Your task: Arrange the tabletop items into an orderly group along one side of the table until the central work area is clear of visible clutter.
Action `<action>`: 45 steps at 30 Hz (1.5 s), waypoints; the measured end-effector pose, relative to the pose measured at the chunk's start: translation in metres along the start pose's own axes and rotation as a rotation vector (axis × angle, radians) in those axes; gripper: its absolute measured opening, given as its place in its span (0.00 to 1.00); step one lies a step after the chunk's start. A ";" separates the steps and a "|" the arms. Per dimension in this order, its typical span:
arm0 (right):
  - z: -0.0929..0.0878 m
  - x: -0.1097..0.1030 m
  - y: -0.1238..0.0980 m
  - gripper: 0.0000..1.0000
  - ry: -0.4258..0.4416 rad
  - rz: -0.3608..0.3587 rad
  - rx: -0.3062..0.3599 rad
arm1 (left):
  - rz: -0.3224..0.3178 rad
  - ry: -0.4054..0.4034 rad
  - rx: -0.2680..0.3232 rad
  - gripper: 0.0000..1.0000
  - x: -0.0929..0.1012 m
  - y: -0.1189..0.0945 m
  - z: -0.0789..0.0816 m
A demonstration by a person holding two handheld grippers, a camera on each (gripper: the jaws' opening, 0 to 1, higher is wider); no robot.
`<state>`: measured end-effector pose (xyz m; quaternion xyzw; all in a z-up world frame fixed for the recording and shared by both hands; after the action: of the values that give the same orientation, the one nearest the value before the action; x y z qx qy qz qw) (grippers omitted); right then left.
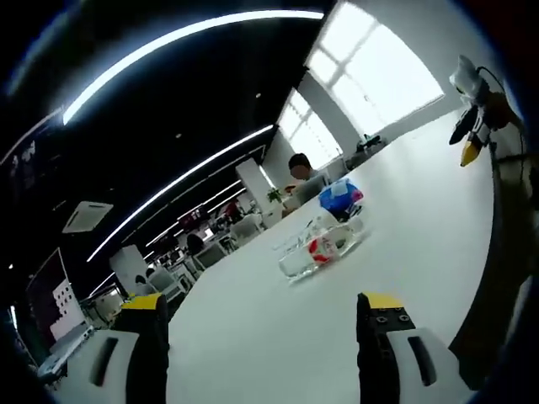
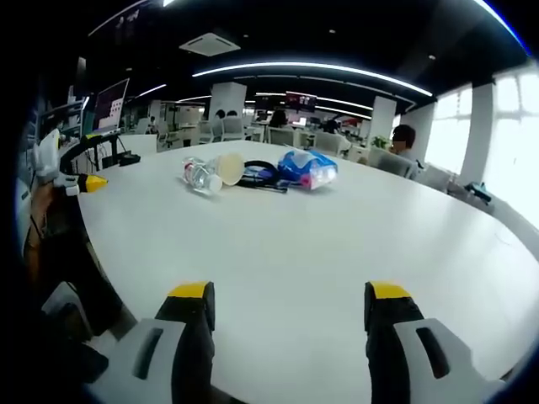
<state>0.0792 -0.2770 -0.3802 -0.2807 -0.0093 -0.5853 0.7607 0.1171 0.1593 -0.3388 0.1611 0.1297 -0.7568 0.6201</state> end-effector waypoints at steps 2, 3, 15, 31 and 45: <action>0.000 -0.001 0.001 0.69 -0.001 0.003 -0.003 | -0.004 0.018 -0.014 0.92 0.001 0.003 -0.001; 0.000 -0.002 0.001 0.69 -0.003 0.007 -0.005 | -0.009 0.031 -0.024 0.92 0.003 0.005 -0.002; 0.002 0.001 0.000 0.65 0.006 -0.013 0.012 | -0.030 0.234 -0.018 0.88 0.013 0.022 0.007; 0.004 0.003 0.001 0.64 0.007 -0.012 0.017 | -0.084 0.318 0.036 0.86 0.035 0.059 0.024; 0.003 0.004 0.003 0.64 0.010 -0.012 0.014 | -0.135 0.378 0.036 0.84 0.053 0.076 0.027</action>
<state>0.0840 -0.2785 -0.3774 -0.2723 -0.0112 -0.5912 0.7591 0.1794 0.0862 -0.3350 0.3023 0.2405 -0.7551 0.5296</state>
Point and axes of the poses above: the point that each gripper's makers call its tool centre point, and the gripper's own axes: y roughly forward along the fingers, x roughly to its right, z roughly out of its top, the point moved 6 cm from there along -y, roughly backward along the fingers, and after that the axes turned 12 degrees about -y, right-handed, at the moved point
